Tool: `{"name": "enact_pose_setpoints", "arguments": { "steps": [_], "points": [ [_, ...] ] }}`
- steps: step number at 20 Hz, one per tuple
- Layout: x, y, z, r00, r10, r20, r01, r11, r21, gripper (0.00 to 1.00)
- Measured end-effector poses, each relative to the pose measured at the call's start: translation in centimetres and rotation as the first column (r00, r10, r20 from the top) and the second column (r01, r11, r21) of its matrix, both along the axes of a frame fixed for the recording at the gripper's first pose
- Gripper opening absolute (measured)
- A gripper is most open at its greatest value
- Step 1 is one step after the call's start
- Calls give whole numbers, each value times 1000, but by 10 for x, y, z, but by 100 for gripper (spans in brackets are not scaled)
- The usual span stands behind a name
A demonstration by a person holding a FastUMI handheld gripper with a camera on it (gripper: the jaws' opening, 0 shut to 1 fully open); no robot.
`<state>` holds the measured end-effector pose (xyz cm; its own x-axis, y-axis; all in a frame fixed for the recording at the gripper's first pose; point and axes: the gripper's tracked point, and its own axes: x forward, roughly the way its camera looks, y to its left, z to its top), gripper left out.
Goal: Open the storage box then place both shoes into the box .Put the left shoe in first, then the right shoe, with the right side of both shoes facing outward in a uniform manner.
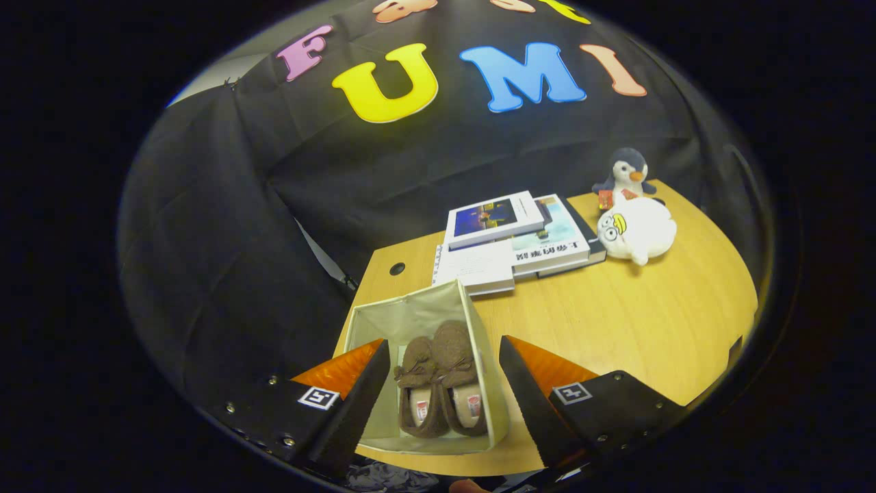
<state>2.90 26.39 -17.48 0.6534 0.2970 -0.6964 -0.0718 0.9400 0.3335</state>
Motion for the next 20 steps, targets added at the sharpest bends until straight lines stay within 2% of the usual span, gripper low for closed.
{"name": "enact_pose_setpoints", "arguments": {
  "steps": [4, 7, 15, 20],
  "points": [
    [1, -47, 39, 991, 25, 131, -17, 998, -60, 98],
    [-4, -83, 59, 984, 46, 173, -29, 995, -98, 98],
    [-7, -179, 100, 945, 47, 323, 19, 980, -198, 98],
    [-15, -218, 120, 914, 31, 404, 66, 973, -223, 97]
  ]
}}
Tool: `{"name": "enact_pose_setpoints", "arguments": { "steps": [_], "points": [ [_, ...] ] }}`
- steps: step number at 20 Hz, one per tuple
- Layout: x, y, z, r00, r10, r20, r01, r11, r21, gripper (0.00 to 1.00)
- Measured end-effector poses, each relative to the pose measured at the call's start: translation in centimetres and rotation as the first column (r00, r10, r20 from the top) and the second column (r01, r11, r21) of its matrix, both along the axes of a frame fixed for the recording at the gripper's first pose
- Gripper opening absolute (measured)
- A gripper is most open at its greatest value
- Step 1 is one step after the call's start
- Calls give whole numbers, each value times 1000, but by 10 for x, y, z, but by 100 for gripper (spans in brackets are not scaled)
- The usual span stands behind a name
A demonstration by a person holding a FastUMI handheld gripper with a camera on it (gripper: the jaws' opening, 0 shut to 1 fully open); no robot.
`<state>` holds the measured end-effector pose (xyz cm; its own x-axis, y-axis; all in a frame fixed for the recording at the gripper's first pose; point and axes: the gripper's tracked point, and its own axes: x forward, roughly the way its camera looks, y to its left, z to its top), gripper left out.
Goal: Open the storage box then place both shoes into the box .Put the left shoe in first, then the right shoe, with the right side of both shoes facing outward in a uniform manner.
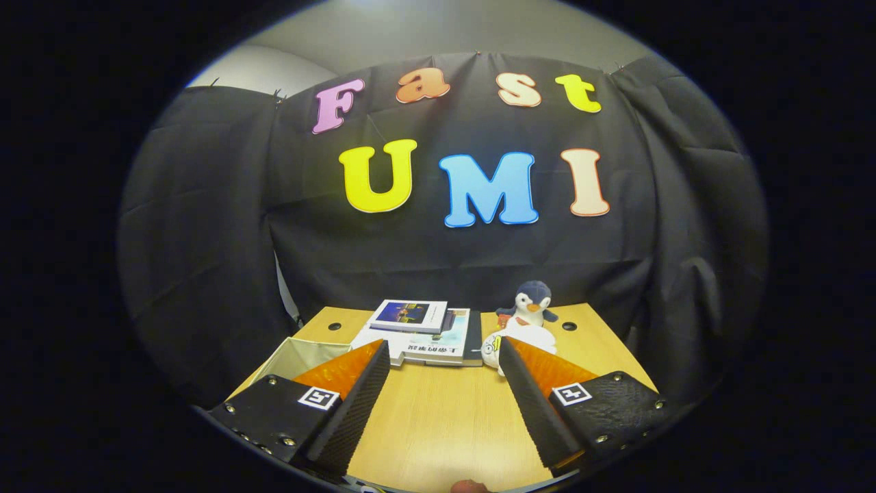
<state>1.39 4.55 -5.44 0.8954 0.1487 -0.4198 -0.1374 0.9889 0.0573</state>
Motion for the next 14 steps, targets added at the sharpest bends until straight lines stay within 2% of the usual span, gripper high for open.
{"name": "enact_pose_setpoints", "arguments": {
  "steps": [3, 14],
  "points": [
    [-2, -17, 11, 998, -13, 66, 14, 1000, -12, 97],
    [-9, -43, 23, 984, -52, 173, 50, 999, 18, 97]
  ]
}}
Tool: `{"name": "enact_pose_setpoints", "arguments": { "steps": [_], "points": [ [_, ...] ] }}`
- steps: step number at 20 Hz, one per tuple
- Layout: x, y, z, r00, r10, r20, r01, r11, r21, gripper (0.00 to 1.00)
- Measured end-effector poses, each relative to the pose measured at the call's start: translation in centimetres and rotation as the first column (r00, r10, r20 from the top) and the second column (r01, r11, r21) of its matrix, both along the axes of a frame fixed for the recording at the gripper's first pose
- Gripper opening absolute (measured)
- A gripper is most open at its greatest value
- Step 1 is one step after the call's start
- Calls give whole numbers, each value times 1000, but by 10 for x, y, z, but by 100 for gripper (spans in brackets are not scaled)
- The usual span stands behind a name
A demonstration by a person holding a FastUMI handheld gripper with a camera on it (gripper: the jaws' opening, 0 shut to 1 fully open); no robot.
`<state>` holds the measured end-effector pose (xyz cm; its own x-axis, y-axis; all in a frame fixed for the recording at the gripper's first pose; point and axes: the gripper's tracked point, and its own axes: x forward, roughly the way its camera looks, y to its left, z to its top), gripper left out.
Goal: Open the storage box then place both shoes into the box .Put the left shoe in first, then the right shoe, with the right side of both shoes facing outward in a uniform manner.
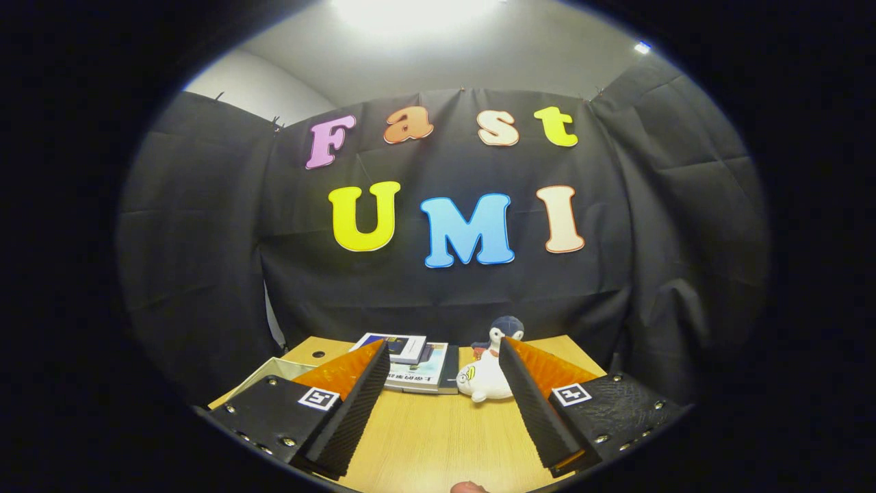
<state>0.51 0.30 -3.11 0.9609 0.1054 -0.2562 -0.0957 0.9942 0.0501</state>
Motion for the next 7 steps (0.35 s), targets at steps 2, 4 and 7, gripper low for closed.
{"name": "enact_pose_setpoints", "arguments": {
  "steps": [2, 4, 7],
  "points": [
    [-1, -1, 3, 1000, -2, 14, 2, 1000, 10, 97],
    [-1, -1, 2, 1000, -5, 14, 5, 1000, 13, 97],
    [-1, -1, 1, 1000, -8, 14, 8, 1000, 19, 97]
  ]
}}
